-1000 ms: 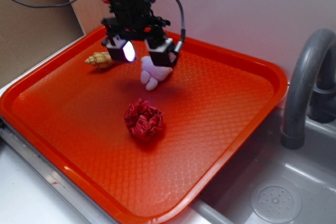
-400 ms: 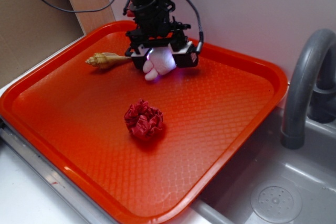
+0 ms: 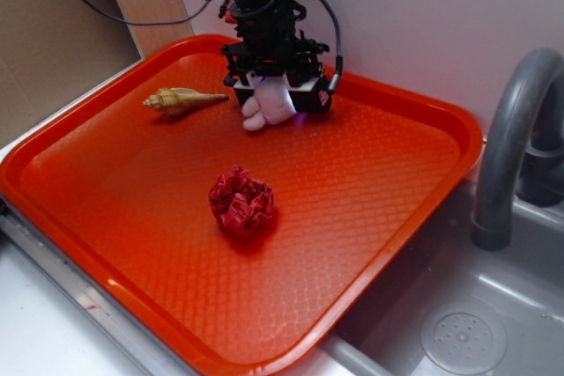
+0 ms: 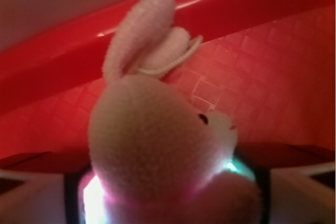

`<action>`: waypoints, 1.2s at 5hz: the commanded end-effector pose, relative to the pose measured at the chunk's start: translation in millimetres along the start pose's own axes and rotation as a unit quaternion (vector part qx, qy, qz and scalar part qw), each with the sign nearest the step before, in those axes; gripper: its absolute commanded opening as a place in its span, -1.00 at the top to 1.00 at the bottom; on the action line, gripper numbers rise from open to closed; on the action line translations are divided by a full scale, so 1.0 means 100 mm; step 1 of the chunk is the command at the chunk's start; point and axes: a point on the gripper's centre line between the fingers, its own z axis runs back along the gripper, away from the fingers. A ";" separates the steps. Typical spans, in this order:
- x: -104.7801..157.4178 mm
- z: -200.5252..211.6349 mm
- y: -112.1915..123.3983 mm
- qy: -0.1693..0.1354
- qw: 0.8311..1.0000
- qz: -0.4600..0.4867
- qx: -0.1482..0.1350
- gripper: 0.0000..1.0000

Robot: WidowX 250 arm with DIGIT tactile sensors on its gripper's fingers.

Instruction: Grab the pink bunny.

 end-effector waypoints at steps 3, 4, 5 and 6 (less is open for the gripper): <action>-0.64 1.58 0.60 -0.062 0.985 -0.144 -0.073 1.00; -0.75 1.89 0.70 -0.101 0.985 -0.130 -0.054 1.00; -0.81 1.93 0.69 -0.097 0.988 -0.106 -0.048 1.00; -0.79 1.86 0.75 -0.076 0.992 -0.091 -0.042 1.00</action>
